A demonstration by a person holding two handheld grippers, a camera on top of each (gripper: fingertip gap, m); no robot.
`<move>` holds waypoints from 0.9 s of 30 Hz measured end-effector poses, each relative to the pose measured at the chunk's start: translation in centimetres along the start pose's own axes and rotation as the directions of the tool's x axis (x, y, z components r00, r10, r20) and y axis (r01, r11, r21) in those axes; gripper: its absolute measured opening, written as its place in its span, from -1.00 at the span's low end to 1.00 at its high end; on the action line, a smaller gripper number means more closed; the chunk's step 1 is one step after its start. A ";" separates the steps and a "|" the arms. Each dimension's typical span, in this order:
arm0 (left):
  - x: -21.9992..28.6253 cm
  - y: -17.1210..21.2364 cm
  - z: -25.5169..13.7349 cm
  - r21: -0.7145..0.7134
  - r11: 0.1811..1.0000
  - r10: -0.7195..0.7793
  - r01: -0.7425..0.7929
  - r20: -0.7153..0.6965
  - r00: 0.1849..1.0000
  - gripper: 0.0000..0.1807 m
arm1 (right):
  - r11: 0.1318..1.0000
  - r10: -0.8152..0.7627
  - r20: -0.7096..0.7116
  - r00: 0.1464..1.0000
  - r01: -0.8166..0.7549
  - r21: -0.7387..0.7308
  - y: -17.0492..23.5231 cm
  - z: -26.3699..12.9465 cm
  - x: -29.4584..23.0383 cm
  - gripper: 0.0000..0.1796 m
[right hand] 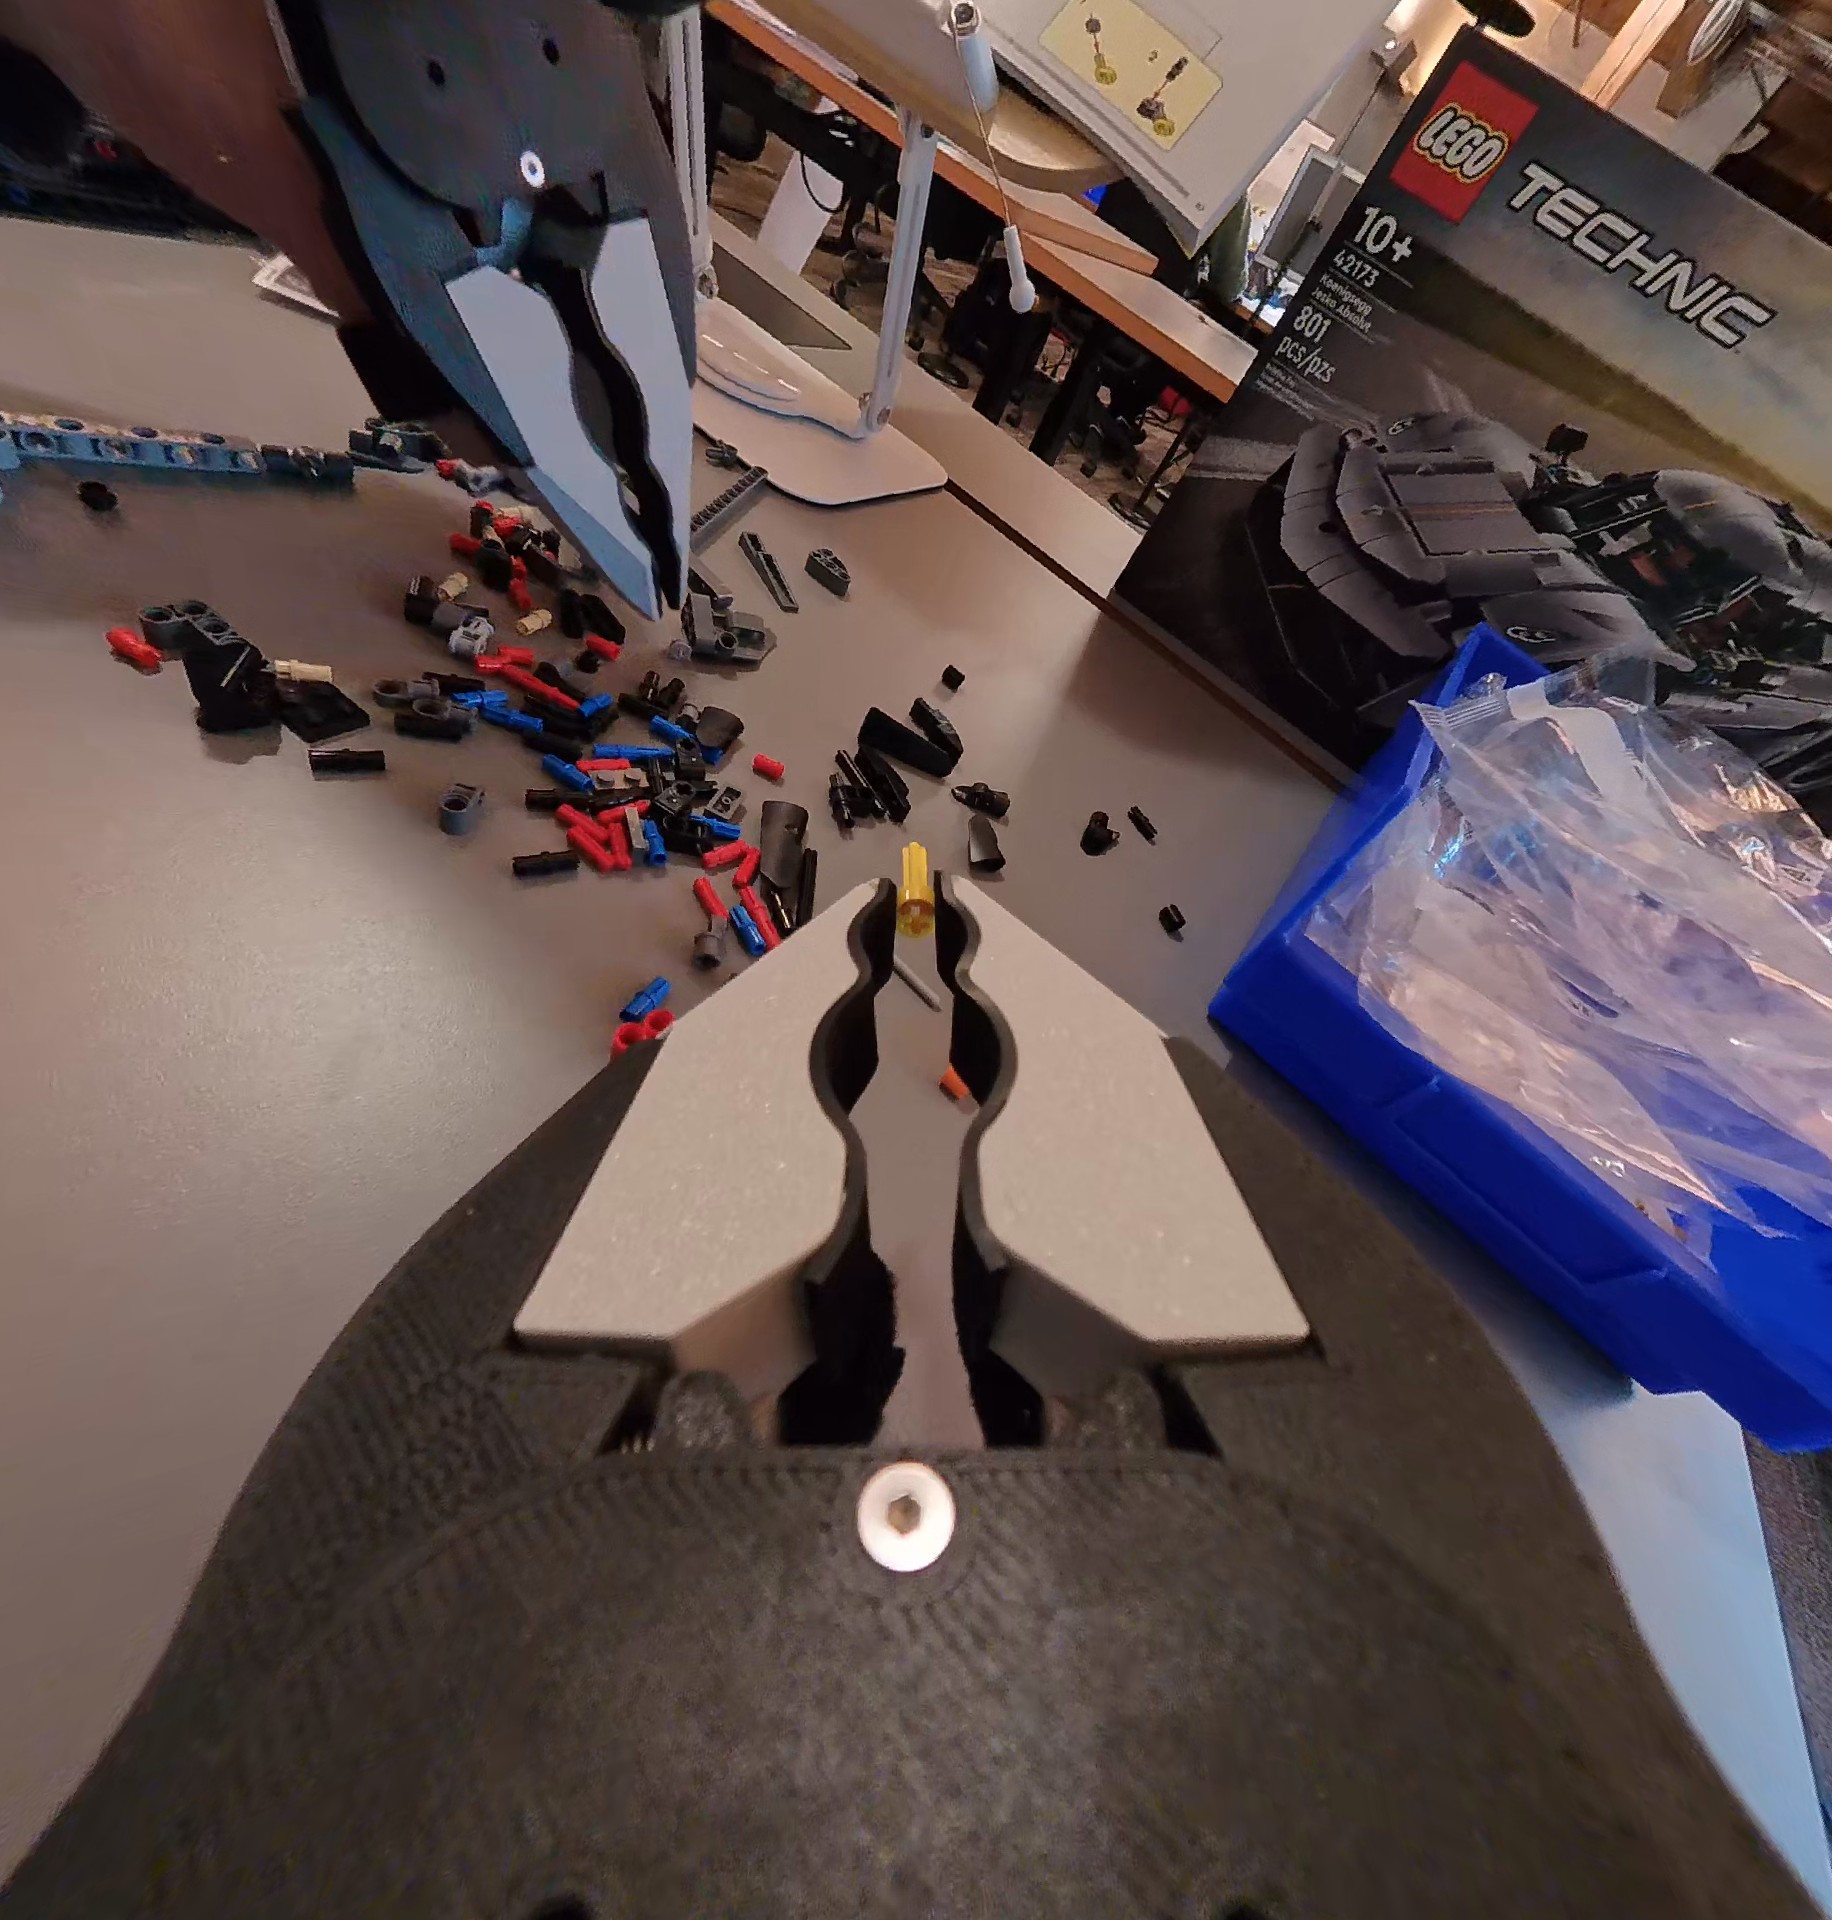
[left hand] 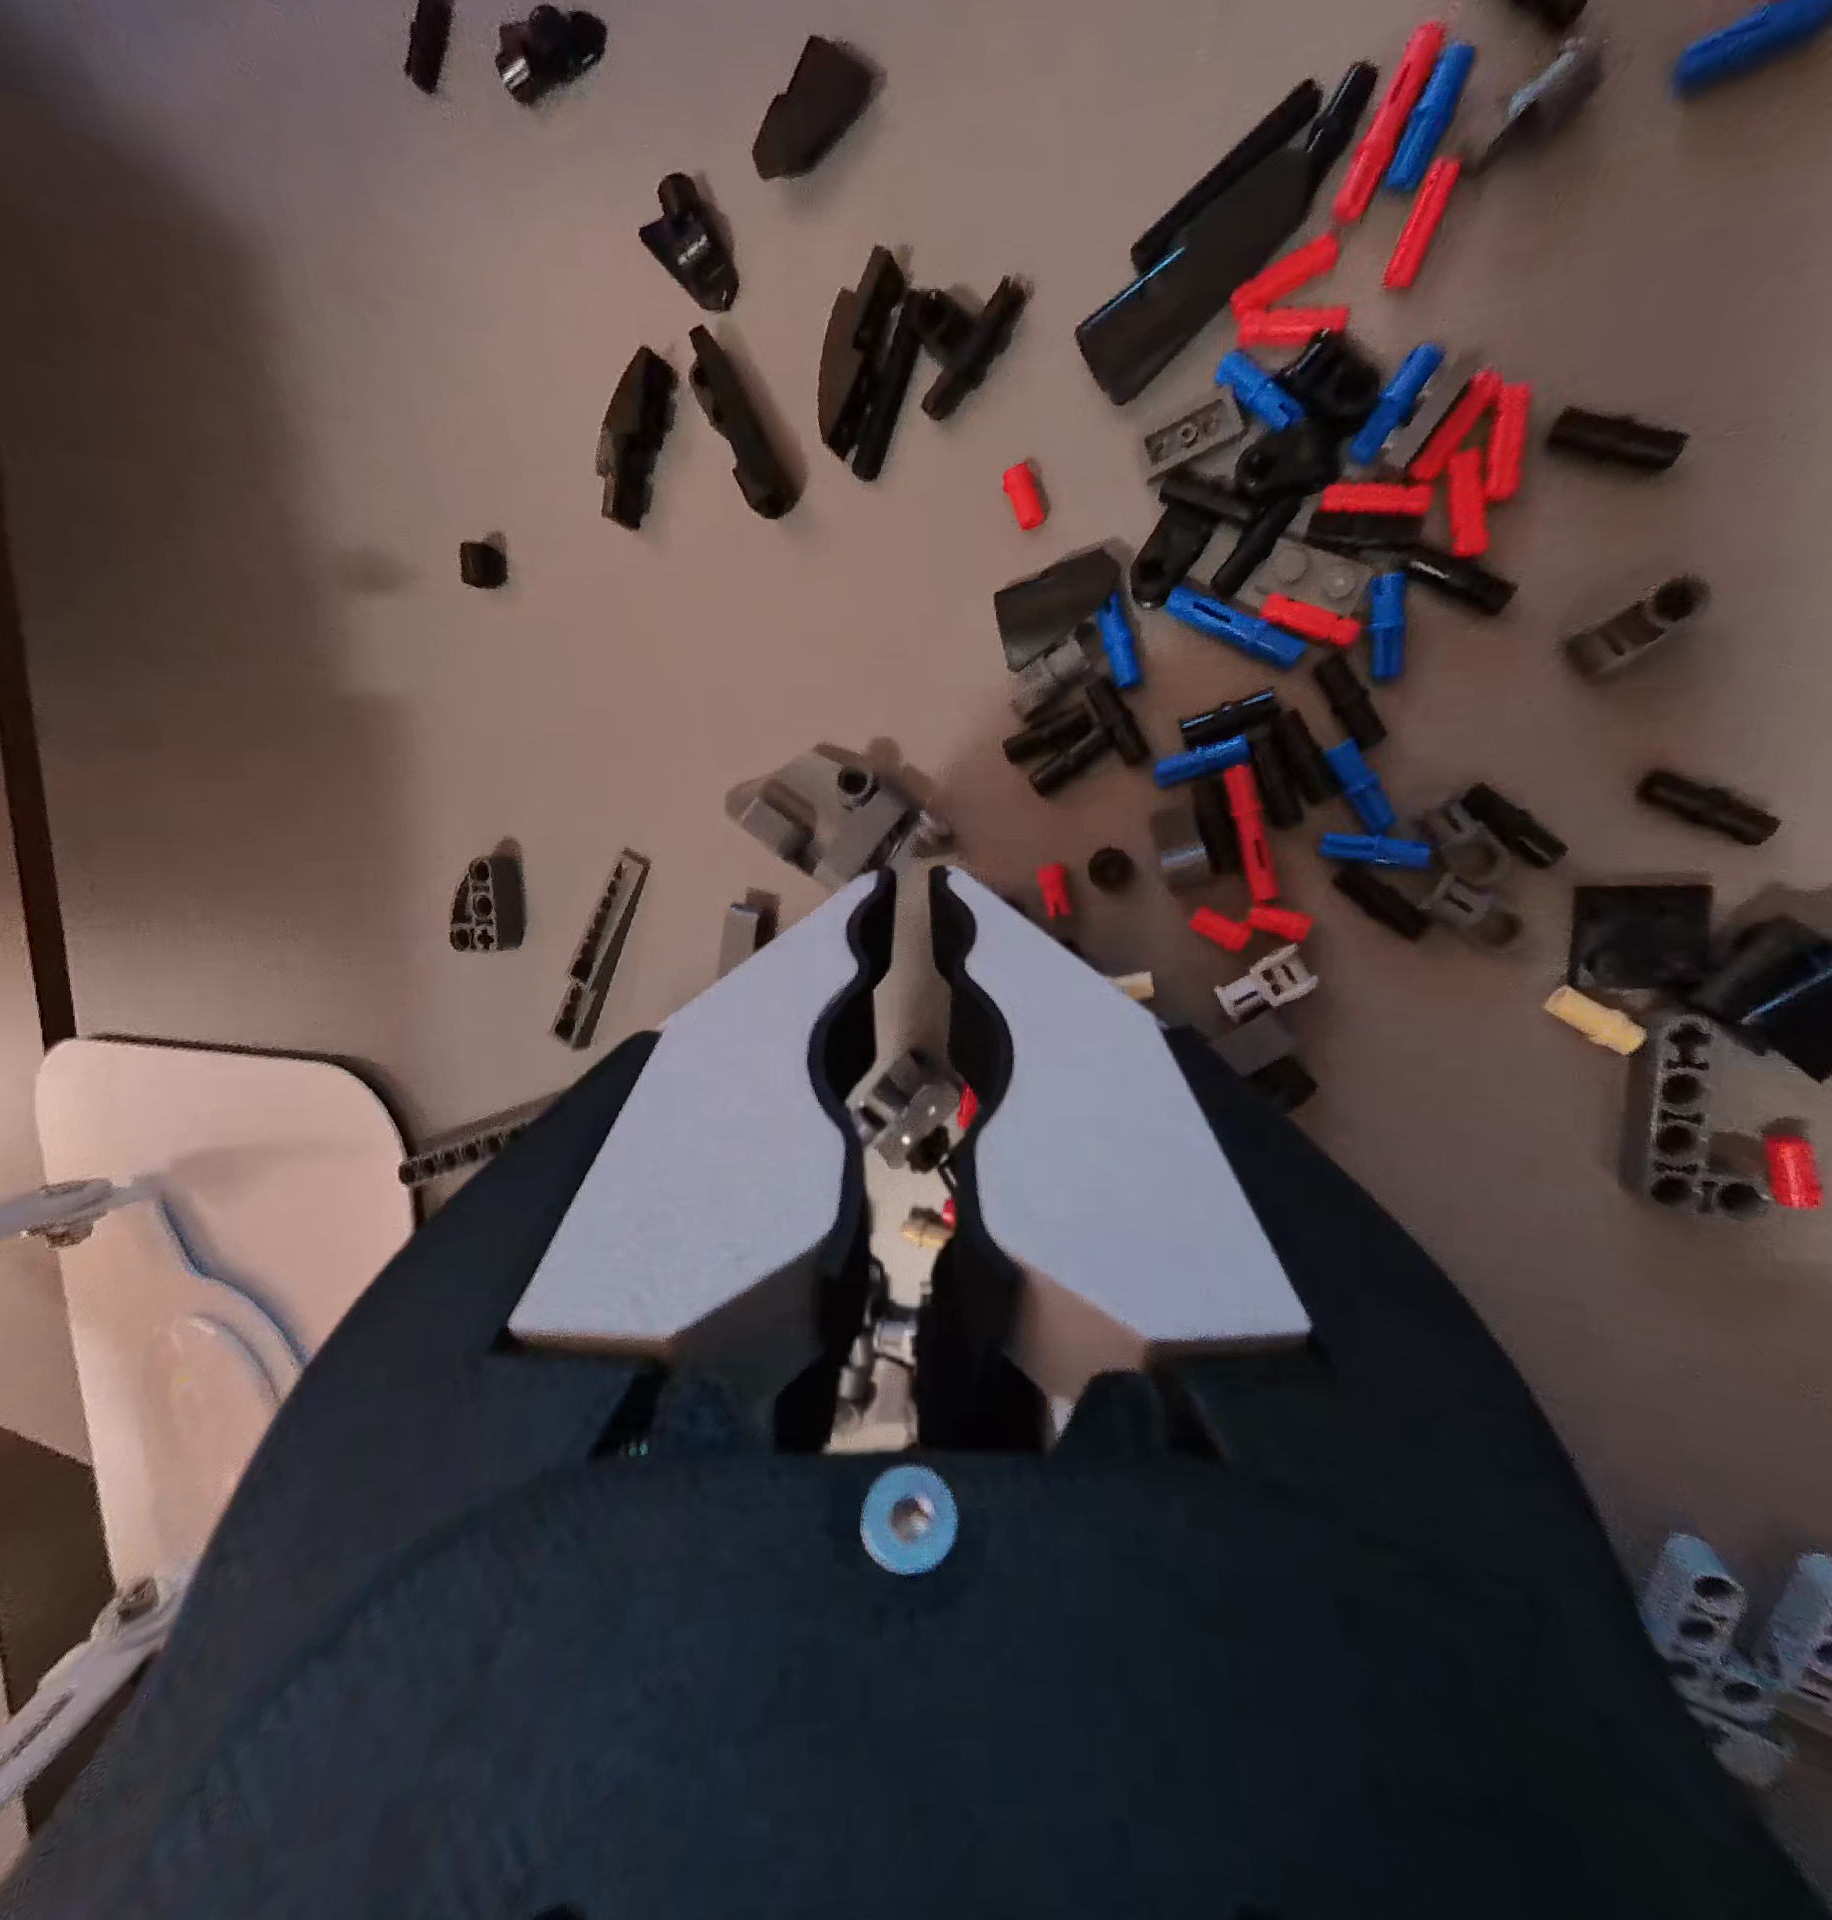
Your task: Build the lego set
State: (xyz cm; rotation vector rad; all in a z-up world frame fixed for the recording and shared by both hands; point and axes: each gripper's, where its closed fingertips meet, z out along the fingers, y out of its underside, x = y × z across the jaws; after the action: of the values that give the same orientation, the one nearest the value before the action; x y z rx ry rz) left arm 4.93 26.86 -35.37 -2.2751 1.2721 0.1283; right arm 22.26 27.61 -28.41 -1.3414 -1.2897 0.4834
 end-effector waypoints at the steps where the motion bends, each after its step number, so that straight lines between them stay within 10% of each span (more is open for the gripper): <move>1: 0.1 -0.1 0.2 0.007 1.000 -0.006 0.006 -0.006 1.000 -0.95 | 1.000 0.002 0.001 1.000 -0.002 0.002 0.0 0.0 0.0 -0.96; 27: 0.6 -0.8 1.1 0.017 0.934 0.353 -0.357 -0.192 0.916 -0.88 | 1.000 0.008 0.017 1.000 -0.009 0.005 0.0 0.0 -0.1 -0.96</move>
State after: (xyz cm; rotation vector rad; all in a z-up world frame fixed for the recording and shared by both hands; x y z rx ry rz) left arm 6.15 27.29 -36.20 -2.0869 1.7871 0.0483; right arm 22.18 27.51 -28.46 -1.3417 -1.2968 0.5048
